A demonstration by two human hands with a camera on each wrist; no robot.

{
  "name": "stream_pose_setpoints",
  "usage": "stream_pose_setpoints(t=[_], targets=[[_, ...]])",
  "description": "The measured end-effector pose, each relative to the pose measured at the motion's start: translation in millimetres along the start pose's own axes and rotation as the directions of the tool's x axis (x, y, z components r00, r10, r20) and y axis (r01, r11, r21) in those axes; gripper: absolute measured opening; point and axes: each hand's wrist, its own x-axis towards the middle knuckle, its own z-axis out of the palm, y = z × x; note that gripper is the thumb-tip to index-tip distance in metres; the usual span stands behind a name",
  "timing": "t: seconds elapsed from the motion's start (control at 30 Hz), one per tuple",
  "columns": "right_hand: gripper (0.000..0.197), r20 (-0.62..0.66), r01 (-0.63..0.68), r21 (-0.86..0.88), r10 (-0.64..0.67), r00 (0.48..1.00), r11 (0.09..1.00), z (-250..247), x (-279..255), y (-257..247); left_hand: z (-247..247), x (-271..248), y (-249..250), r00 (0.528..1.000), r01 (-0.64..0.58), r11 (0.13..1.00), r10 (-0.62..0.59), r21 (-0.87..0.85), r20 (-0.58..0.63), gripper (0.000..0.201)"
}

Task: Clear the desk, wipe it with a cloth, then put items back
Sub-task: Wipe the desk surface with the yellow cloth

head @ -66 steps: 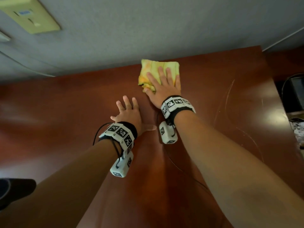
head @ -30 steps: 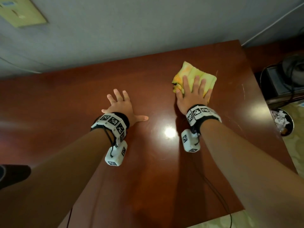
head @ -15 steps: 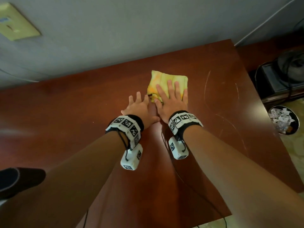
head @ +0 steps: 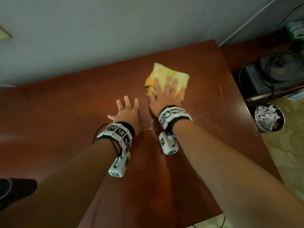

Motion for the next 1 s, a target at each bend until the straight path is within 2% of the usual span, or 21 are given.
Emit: stream_pose_setpoints(t=[0.07,0.13,0.27,0.4,0.53,0.6,0.7,0.77,0.87,0.93,1.0], targets=[[0.061,0.006,0.119,-0.025,-0.118,0.993,0.993,9.8,-9.0,-21.6,0.9,1.7,-1.3,1.000,-0.008,1.000,0.008,-0.020,-0.003,0.121],[0.060,-0.003,0.162,-0.023,-0.162,0.987,0.987,13.2,-11.9,-24.8,2.0,2.3,-2.9,1.000,-0.010,1.000,0.010,-0.020,-0.019,0.120],[0.059,0.007,0.207,-0.062,-0.207,0.978,0.976,0.7,-0.6,9.0,5.6,2.5,-2.8,0.999,-0.004,1.000,0.003,-0.014,-0.039,0.124],[0.060,0.021,0.008,-0.043,-0.007,1.000,0.999,-21.7,16.7,71.4,5.7,1.4,-3.7,0.999,0.000,1.000,0.000,-0.002,-0.053,0.124],[0.060,-0.014,-0.244,-0.015,0.243,0.970,0.970,-36.6,13.3,138.9,5.8,2.2,-2.5,0.998,0.003,1.000,-0.002,0.012,-0.055,0.125],[0.060,0.001,-0.309,0.019,0.309,0.951,0.951,-37.9,10.5,143.4,6.0,2.4,-2.3,0.998,0.005,1.000,-0.003,0.022,-0.057,0.125],[0.059,-0.003,-0.344,0.066,0.345,0.939,0.937,-33.0,8.2,117.1,6.2,2.2,-2.3,0.998,0.009,1.000,-0.008,0.024,-0.064,0.124],[0.058,-0.018,-0.271,0.075,0.273,0.962,0.960,-25.2,2.7,91.1,5.7,1.9,-2.4,0.998,0.013,1.000,-0.011,0.027,-0.062,0.124],[0.058,-0.002,-0.052,0.033,0.052,0.999,0.998,-5.6,-17.3,47.1,5.4,1.4,-1.1,0.998,0.015,0.999,-0.013,0.038,-0.064,0.124],[0.058,0.014,0.072,0.015,-0.072,0.997,0.997,8.1,-33.1,21.1,5.6,1.2,-1.2,0.998,0.018,0.999,-0.015,0.045,-0.065,0.124],[0.058,0.001,0.126,-0.003,-0.126,0.992,0.992,15.7,-42.2,11.5,6.8,1.8,-1.6,0.998,0.022,0.999,-0.019,0.041,-0.067,0.123]])
